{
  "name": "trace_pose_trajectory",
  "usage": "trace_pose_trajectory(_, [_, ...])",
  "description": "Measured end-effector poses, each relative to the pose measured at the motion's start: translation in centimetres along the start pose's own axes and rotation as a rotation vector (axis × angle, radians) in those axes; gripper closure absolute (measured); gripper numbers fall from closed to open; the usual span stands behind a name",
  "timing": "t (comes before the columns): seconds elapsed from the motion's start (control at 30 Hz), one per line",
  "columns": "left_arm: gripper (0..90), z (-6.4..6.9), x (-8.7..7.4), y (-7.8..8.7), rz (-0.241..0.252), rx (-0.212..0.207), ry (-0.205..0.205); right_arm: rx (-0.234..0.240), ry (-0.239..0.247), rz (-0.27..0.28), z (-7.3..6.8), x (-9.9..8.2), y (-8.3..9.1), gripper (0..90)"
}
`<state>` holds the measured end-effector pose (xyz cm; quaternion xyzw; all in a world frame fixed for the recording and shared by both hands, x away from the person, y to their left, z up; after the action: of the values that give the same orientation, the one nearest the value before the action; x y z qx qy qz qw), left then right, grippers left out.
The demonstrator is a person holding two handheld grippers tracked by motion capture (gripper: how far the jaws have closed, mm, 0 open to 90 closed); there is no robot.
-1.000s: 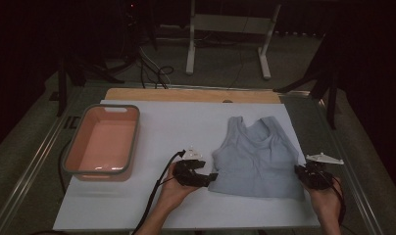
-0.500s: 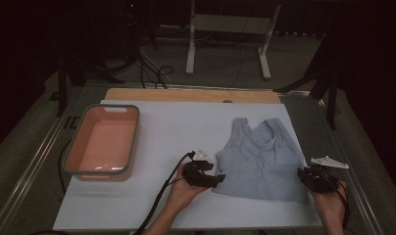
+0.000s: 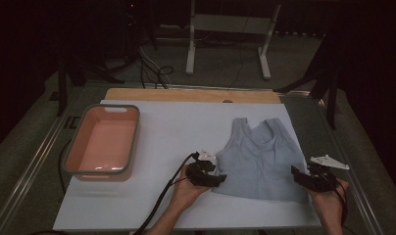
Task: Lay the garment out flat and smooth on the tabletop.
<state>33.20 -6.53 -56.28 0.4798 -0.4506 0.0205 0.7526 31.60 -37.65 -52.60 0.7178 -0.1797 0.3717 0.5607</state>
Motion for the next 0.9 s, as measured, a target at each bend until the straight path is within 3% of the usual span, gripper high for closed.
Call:
trace_pose_trajectory(0.2, [47.4, 0.2, -0.2, -0.4, -0.023, 0.001, -0.006, 0.013, -0.001, 0.001, -0.1, 0.0, -0.1, 35.3])
trace_pose_trajectory(0.47, [70.3, 0.3, -0.4, -0.7, -0.06, 0.012, -0.019, 0.022, 0.009, 0.006, -0.5, 0.2, -0.3, 34.4])
trace_pose_trajectory(0.6, [82.7, 0.7, -0.3, -0.5, -0.05, -0.001, -0.023, 0.025, 0.015, 0.008, -0.6, 0.2, -0.2, 34.6])
trace_pose_trajectory(0.9, [85.2, 1.3, -0.4, 0.5, -0.034, -0.019, -0.045, 0.033, 0.029, 0.012, -0.8, 0.3, -0.2, 34.8])
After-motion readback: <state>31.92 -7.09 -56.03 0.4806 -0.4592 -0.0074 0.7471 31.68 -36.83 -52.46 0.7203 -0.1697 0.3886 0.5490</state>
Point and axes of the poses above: each handheld gripper's, and its own axes: y roughly backward along the jaws, x roughly out of its top, z roughly to its right, the point moved 7 cm from there along -y, roughly forward along the jaws, and after that the axes turned 14 degrees about x, right-handed, at the moved point
